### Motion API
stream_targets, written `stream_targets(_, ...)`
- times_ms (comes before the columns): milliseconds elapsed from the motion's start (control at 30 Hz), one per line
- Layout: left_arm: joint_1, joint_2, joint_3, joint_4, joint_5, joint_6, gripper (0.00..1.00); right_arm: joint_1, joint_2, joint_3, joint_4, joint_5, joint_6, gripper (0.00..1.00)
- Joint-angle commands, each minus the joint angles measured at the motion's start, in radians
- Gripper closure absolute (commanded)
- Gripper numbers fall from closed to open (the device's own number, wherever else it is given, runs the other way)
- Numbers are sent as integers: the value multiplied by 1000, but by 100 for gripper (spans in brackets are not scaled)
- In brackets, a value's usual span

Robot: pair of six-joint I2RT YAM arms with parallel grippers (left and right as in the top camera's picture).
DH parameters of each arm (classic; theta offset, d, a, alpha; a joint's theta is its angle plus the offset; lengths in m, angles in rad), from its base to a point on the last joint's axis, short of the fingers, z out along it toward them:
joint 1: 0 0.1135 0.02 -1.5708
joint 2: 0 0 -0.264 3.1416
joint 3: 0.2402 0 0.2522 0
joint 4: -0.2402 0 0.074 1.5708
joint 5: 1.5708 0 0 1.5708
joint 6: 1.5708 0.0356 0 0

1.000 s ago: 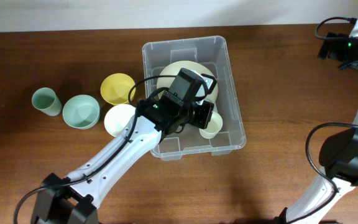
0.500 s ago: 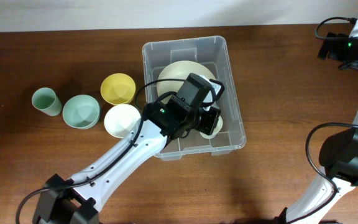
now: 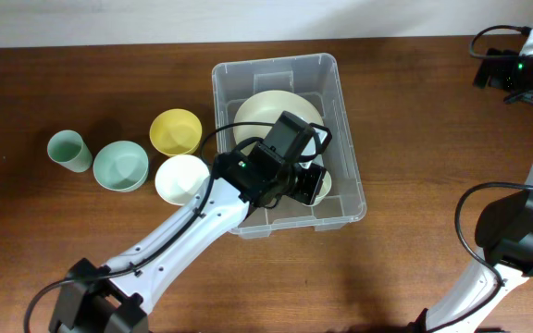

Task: Pack container
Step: 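Lower the grey cup into the cream cup in the container, then open the left gripper and withdraw it to the left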

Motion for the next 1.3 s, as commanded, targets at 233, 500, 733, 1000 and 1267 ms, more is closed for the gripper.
stream_targets(233,-5,64,24,59,67,-2,99,0,-14,15,0,-2,8,1)
stream_targets(500,0,63,25,72,67,-3,35,0,-14,15,0,-2,8,1)
stream_targets(733,27,63,53,92,62,-3,25,0,-14,15,0,-2,8,1)
stream_targets(1000,154,47,182,-7,-114,-52,1,0,-14,15,0,-2,8,1)
stream_targets(1267,417,-16,233,-45,-268,-145,1,0,-14,15,0,-2,8,1)
